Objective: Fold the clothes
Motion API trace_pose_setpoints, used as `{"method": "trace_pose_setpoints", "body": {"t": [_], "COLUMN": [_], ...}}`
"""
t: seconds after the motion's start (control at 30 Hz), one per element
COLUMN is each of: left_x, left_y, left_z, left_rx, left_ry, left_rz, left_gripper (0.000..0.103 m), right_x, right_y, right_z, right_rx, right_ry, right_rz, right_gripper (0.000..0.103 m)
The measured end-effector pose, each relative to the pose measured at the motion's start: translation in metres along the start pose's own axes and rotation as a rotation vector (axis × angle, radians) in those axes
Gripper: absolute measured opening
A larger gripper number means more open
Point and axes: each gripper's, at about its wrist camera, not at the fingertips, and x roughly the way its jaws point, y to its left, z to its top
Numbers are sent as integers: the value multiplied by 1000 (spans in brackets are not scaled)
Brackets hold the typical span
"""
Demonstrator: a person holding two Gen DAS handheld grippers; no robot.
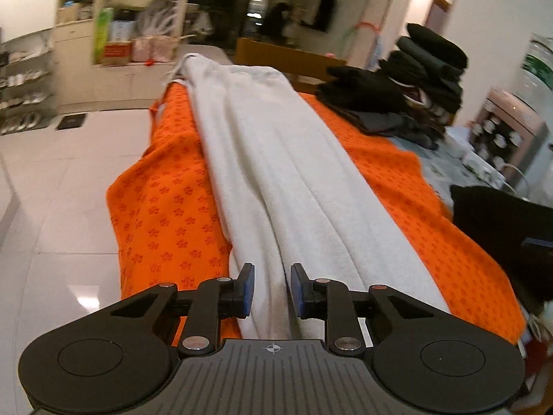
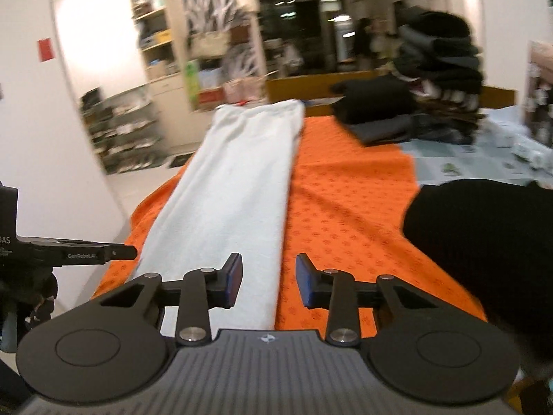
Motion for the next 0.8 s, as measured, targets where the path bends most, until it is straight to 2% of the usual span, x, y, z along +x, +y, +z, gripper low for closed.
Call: {"method": "trace_pose_setpoints", "body": {"t": [0.3,0.5,0.67,0.8], "left_x": [0,18,36,52], "left_y": [7,13,9,10], "left_z": [-2,5,10,14], "left_rx": [-61,-51,-22,-43], "left_ry": [4,14,20,37], "left_rz": [59,15,12,6], "left_gripper": [26,26,26,26], "right_x": [71,112,139,156], "right_y": [-17,-18,-17,-21], "right_z": [19,22,20,19], "right_rx": [82,108,114,123], "right_ry": [54,100,128,159], "right_rz": [89,88,61,76], "right_gripper": [39,42,43,50]}}
